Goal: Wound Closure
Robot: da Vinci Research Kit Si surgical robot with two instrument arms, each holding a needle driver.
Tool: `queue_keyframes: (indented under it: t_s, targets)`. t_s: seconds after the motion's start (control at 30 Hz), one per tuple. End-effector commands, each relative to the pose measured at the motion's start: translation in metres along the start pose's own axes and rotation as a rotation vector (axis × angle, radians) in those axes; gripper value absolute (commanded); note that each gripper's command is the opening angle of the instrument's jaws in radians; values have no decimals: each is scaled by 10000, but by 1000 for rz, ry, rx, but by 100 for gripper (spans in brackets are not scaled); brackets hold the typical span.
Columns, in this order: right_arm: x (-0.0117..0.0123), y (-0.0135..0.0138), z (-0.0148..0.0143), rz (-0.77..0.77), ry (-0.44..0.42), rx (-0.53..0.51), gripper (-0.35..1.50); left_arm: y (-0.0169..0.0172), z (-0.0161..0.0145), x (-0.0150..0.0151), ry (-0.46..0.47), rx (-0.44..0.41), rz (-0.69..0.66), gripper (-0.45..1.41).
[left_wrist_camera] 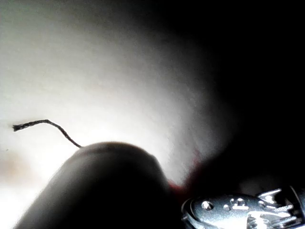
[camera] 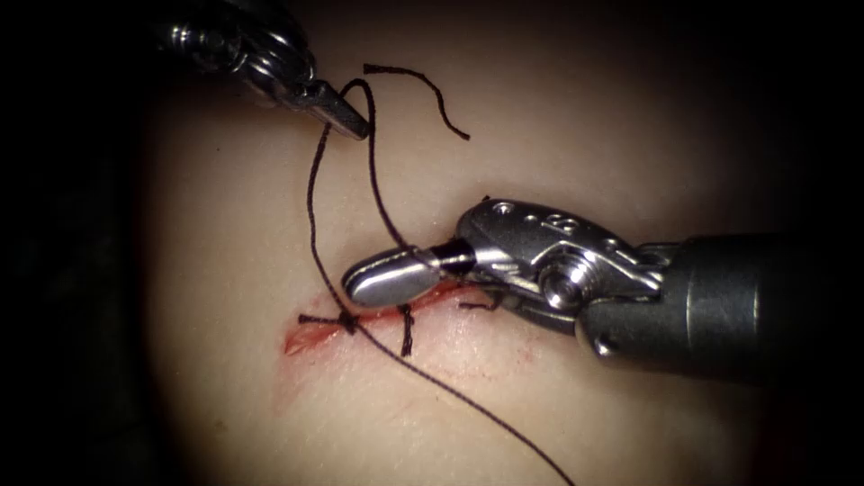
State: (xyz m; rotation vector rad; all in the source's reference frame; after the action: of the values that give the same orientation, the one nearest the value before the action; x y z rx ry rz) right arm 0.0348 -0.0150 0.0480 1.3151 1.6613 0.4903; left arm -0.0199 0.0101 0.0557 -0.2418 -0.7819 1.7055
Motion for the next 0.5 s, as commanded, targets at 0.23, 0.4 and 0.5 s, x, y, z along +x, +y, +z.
queue_keyframes:
  t_s: [0.23,0.4,0.5]
  targets:
    - [40,-16,22,26,205,52,-35,-15,43,-20,-86,37,6,-45]
    - [39,-13,20,25,268,20,-35,-17,66,-35,-132,42,6,-45]
    - [41,-11,19,-1,292,7,-35,-16,63,-44,-161,38,5,-45]
